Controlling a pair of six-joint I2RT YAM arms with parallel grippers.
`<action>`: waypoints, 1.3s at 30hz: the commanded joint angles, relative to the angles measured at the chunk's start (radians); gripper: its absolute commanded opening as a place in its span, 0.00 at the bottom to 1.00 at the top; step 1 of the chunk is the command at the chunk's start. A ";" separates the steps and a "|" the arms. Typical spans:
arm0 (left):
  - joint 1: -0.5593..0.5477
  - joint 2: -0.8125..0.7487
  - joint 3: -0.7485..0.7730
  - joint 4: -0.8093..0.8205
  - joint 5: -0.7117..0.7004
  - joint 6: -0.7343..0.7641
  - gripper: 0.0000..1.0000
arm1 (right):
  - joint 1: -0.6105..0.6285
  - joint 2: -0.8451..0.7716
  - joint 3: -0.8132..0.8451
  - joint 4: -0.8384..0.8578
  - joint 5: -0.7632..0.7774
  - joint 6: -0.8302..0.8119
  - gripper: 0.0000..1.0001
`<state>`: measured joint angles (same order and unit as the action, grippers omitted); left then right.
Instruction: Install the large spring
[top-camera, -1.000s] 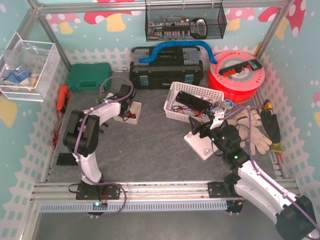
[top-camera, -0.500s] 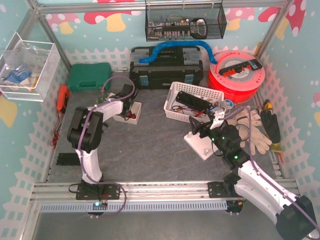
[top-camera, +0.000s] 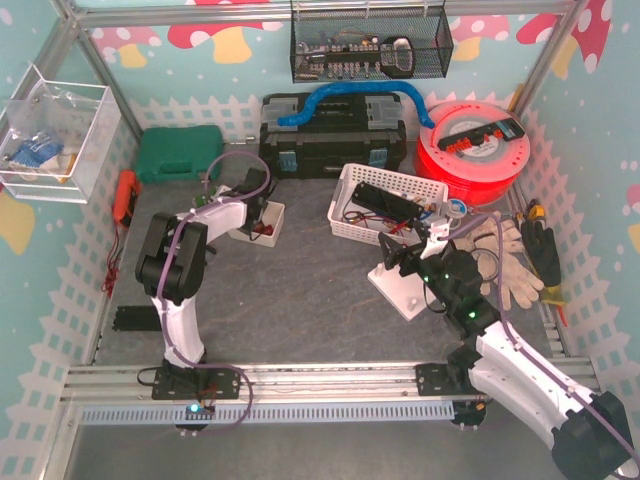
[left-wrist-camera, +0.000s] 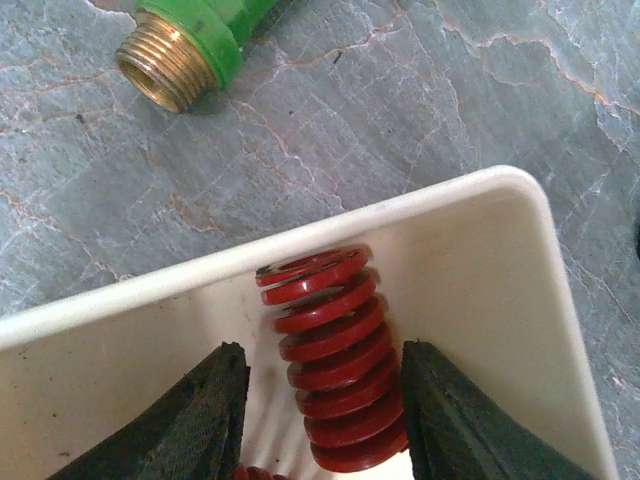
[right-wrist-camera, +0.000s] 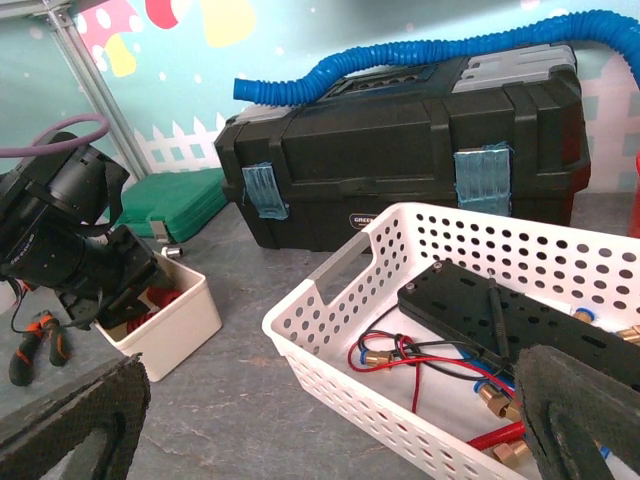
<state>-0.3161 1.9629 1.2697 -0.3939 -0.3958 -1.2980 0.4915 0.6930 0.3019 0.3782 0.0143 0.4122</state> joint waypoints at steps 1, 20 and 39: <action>0.002 0.083 -0.014 0.032 0.049 -0.014 0.47 | -0.002 -0.013 -0.010 0.002 0.018 -0.003 0.99; 0.011 -0.003 0.008 0.018 0.068 -0.034 0.38 | -0.002 -0.012 -0.015 0.007 0.033 -0.001 0.99; 0.032 0.076 0.041 -0.047 0.122 -0.059 0.42 | -0.002 -0.016 -0.017 0.006 0.040 -0.004 0.99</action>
<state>-0.3000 1.9625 1.2888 -0.3927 -0.3199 -1.3209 0.4915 0.6849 0.2951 0.3740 0.0380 0.4122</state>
